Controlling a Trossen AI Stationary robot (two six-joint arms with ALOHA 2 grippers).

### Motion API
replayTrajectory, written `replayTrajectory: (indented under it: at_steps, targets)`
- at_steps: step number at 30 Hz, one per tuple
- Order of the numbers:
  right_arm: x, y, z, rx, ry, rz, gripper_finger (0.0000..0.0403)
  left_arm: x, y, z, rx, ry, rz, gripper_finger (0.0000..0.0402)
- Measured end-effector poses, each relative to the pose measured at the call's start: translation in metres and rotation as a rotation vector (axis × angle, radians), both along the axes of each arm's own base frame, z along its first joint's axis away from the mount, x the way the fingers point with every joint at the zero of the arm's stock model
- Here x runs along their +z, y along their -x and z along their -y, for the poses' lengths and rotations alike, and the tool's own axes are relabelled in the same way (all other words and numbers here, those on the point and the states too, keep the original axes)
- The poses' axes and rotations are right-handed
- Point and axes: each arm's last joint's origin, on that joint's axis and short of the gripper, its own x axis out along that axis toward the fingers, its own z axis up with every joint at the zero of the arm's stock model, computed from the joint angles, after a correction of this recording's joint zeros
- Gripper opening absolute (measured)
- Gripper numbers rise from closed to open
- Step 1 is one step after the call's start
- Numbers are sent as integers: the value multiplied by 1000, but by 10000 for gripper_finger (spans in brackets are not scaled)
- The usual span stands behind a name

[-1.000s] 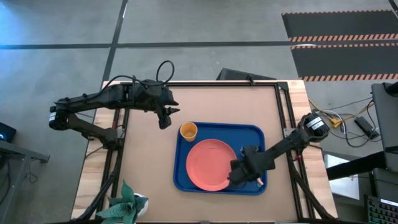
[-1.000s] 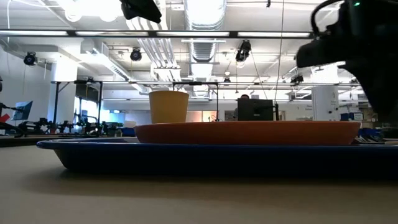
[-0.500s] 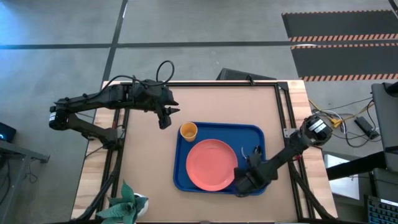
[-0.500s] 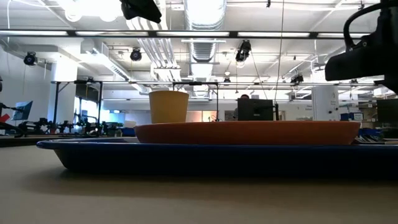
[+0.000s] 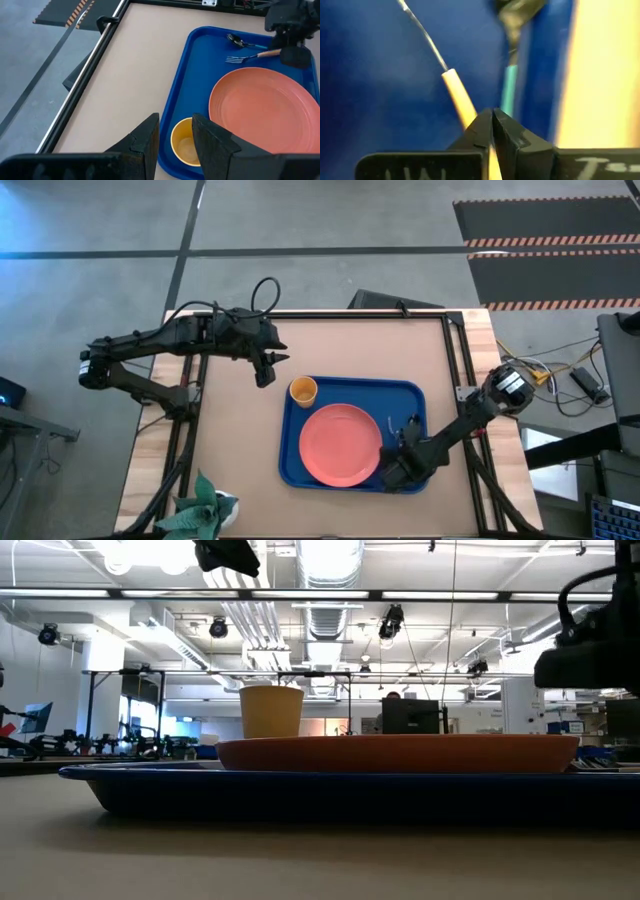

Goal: Pick and place plate/cup/fork/spoon on tray
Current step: Adjust the light orange fork on the blue tray

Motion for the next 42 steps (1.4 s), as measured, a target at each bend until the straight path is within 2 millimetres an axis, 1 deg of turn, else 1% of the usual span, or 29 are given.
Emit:
replayTrajectory:
  at_steps: [4,8,12,15,21,27,30,34,38,42]
  targets:
    - [-15,-1,-1,-1,-43,64,8,0,0,0,0,0,0,99]
    - [-18,1,0,-6,-42,70,8,0,0,0,0,1,0,99]
    - [-13,0,0,-12,-21,64,8,0,0,0,0,0,0,99]
    - [-7,-1,1,-6,26,62,8,0,0,0,-1,0,0,99]
    - [10,-7,7,5,192,236,8,0,0,0,0,0,2,99]
    - [14,0,20,-5,218,287,8,0,0,0,0,0,5,99]
    - [15,0,28,-9,232,395,8,0,0,0,0,0,5,99]
    - [11,2,38,14,249,568,8,0,0,0,0,0,5,99]
    - [0,10,48,5,228,603,8,0,0,0,0,0,5,99]
    - [-7,14,51,-9,218,615,8,0,0,0,0,0,3,99]
